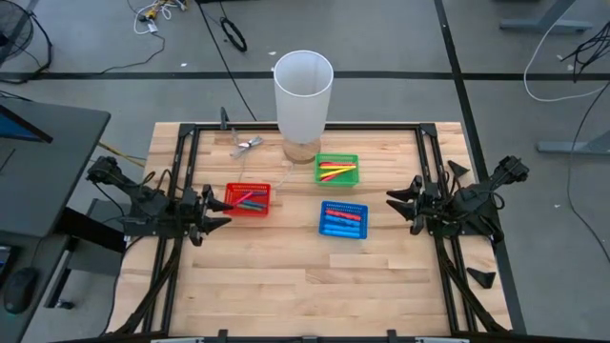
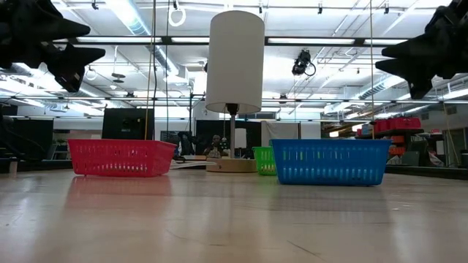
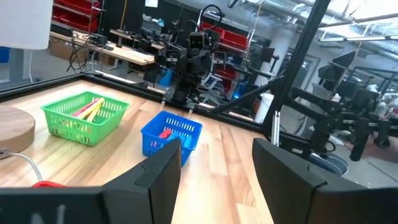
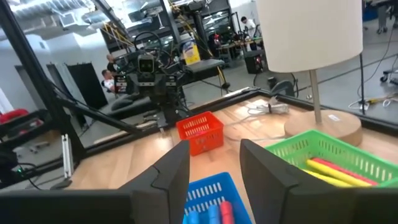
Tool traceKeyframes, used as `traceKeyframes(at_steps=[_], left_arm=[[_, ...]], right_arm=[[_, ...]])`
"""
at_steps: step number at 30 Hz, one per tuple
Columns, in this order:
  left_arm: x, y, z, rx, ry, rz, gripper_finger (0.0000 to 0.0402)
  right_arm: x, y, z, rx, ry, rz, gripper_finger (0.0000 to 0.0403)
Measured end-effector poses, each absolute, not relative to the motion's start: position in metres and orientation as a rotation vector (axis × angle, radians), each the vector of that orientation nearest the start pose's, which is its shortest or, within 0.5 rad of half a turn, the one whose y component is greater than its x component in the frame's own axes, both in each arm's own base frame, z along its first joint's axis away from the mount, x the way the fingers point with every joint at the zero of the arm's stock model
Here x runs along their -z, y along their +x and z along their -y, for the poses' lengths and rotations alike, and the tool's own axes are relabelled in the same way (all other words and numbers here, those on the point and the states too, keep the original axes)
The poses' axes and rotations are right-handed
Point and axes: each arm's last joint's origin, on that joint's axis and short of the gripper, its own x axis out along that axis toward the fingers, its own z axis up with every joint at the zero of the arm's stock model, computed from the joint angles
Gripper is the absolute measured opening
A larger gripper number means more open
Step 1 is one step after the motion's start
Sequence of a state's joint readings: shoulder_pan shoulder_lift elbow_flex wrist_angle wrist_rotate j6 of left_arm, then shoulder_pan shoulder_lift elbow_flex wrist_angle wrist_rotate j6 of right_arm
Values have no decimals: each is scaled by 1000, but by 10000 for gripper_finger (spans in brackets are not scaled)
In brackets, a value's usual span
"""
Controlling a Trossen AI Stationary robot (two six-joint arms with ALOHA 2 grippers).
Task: Pick & Place Markers
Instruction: Return to Home Position
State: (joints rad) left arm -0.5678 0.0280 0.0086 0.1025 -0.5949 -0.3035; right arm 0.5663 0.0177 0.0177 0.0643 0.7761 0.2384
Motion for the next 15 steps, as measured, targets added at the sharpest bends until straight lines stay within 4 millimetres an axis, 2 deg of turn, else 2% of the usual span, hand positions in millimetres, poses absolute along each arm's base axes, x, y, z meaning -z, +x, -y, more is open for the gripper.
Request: traceKeyframes(at_steps=[15], left_arm=[[-175,88,37,-15,-354,80,204]], right_arm=[[-174,86,-31,201,266,74,141]])
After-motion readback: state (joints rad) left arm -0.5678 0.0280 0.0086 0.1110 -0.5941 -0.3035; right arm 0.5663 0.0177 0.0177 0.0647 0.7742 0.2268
